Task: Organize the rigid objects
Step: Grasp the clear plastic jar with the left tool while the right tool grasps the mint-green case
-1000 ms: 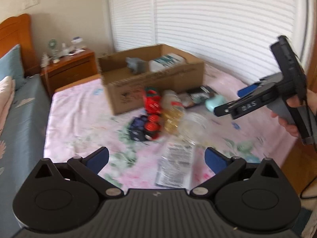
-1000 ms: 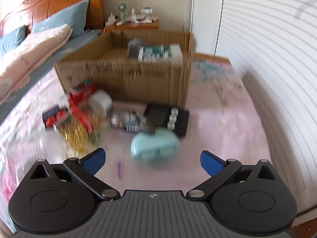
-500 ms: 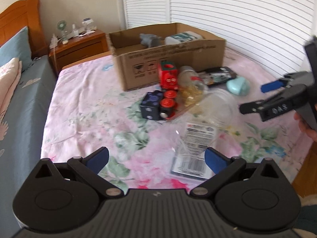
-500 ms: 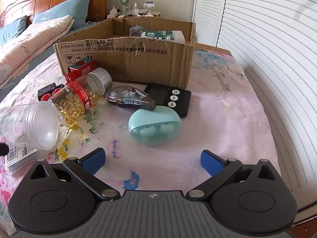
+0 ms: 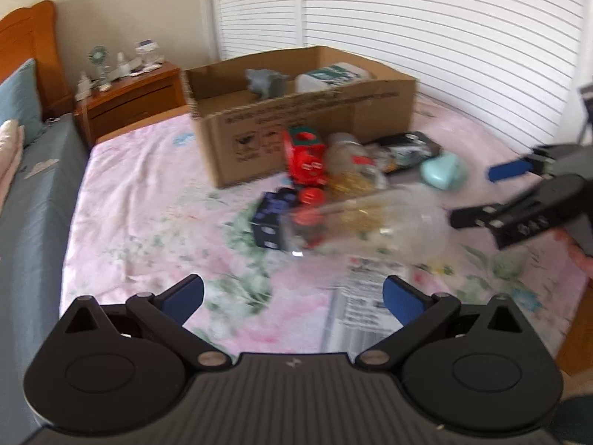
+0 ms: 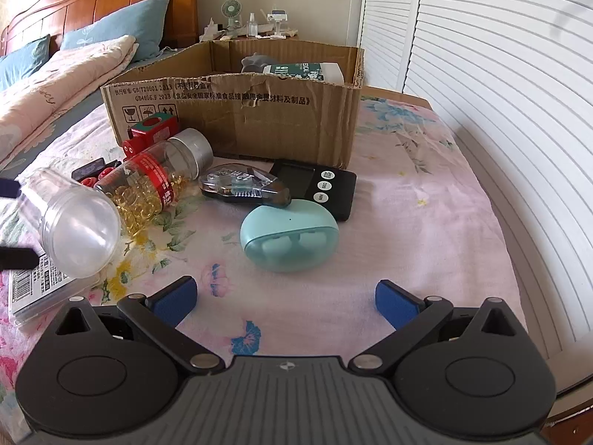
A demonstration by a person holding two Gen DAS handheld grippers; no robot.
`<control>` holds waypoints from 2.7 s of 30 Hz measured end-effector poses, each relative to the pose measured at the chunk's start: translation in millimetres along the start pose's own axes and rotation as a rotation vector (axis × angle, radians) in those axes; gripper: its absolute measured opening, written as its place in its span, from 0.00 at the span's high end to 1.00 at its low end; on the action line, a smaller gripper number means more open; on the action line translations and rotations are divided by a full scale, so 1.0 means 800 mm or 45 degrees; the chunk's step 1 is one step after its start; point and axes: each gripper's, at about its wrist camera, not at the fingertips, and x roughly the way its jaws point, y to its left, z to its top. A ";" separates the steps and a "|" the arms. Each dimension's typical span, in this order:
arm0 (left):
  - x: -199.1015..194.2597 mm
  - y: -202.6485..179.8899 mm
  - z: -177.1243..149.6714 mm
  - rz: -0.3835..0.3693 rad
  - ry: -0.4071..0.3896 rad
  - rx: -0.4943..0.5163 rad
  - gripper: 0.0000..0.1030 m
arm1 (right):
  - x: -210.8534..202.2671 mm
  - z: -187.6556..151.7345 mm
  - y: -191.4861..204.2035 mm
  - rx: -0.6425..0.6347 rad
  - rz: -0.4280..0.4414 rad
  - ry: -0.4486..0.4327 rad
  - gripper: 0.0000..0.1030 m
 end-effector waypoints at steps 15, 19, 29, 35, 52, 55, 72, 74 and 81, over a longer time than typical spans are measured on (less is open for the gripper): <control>0.010 -0.053 0.028 -0.023 -0.055 -0.021 0.01 | -0.005 -0.008 -0.002 -0.019 0.020 -0.039 0.00; 0.019 -0.059 0.035 0.003 -0.049 -0.023 0.01 | -0.005 -0.007 -0.002 -0.026 0.024 -0.034 0.00; 0.022 -0.045 0.035 0.017 -0.039 -0.096 0.11 | 0.003 0.004 -0.001 -0.061 0.059 -0.001 0.00; 0.017 -0.030 0.026 0.015 -0.027 -0.104 0.11 | 0.017 0.019 0.001 -0.101 0.100 0.006 0.00; 0.017 0.027 0.015 -0.014 -0.029 -0.239 0.10 | 0.030 0.039 0.008 -0.083 0.082 -0.020 0.20; 0.020 0.027 0.015 -0.012 -0.038 -0.253 0.10 | 0.027 0.039 0.004 -0.064 0.059 -0.020 0.31; 0.023 0.040 0.009 0.074 -0.009 -0.326 0.10 | 0.007 0.022 0.003 -0.051 0.043 -0.019 0.33; 0.023 0.039 0.010 0.086 -0.006 -0.348 0.10 | 0.008 0.023 0.003 -0.046 0.046 -0.020 0.32; 0.023 0.036 0.014 0.121 0.023 -0.343 0.13 | 0.008 0.024 0.003 -0.055 0.040 -0.006 0.35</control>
